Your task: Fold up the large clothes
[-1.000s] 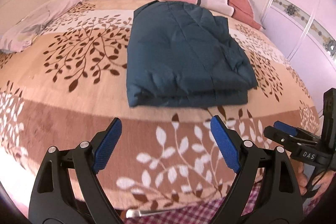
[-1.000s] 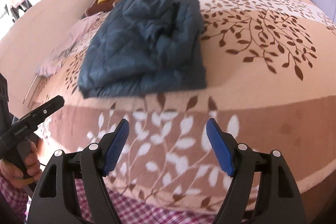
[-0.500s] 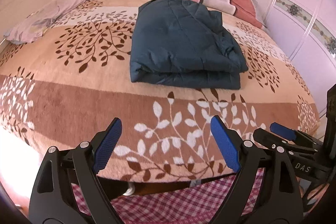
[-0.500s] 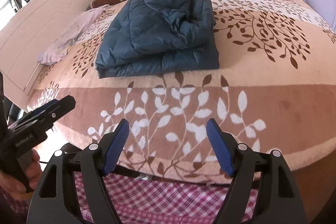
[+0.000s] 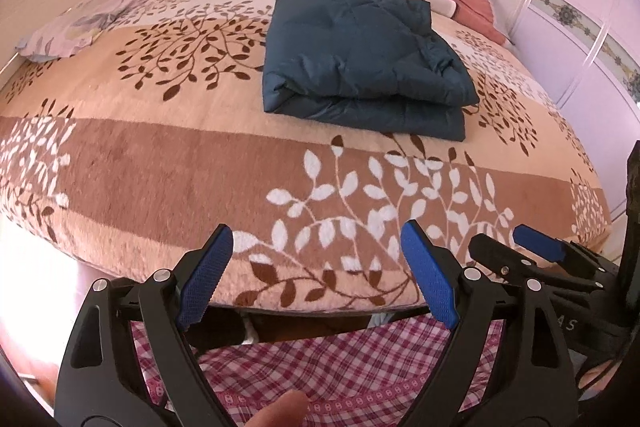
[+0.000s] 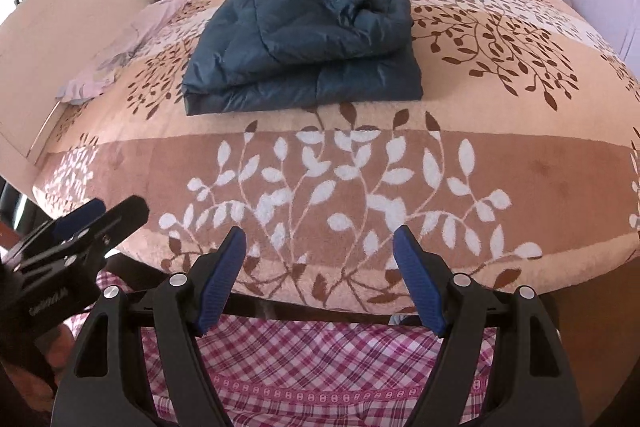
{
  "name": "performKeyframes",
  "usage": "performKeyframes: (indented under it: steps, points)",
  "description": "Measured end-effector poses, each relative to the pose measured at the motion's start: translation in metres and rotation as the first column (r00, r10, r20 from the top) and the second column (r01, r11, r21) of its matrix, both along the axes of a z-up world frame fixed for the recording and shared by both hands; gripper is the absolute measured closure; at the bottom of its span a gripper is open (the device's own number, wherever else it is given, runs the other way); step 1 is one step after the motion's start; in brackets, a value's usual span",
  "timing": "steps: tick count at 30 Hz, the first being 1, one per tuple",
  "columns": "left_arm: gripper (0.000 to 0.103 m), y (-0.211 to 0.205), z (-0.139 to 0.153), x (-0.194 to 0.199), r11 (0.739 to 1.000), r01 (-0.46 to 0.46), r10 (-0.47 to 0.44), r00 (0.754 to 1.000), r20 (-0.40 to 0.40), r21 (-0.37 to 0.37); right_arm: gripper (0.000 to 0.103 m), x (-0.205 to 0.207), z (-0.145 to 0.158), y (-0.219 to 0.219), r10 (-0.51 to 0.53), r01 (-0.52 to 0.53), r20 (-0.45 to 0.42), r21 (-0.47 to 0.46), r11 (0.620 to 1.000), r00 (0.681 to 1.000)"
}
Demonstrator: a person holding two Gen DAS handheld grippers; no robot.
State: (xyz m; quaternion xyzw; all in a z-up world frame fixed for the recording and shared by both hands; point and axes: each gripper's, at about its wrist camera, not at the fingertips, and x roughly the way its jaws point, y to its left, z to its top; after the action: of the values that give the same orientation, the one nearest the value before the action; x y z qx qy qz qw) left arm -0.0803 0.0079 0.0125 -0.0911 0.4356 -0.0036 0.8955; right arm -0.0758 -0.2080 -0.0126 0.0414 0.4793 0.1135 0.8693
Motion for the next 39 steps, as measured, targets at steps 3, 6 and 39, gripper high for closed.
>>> performKeyframes:
  steps: [3,6,39]
  points:
    - [0.018,-0.001,-0.001,-0.001,1.0,0.004,-0.004,1.0,-0.001,0.001,0.029,-0.001,-0.002,0.003,0.002,-0.003,-0.01,-0.018,1.0,1.0]
    - [0.018,-0.002,-0.002,-0.002,1.0,0.01,-0.01,1.0,-0.001,0.003,0.029,-0.003,-0.003,0.007,0.007,-0.007,-0.006,-0.038,0.999,1.0]
    - [0.019,-0.006,-0.007,-0.003,1.0,0.012,-0.012,0.999,-0.037,0.014,0.029,-0.005,-0.012,0.003,-0.011,0.009,-0.046,-0.03,1.0,0.999]
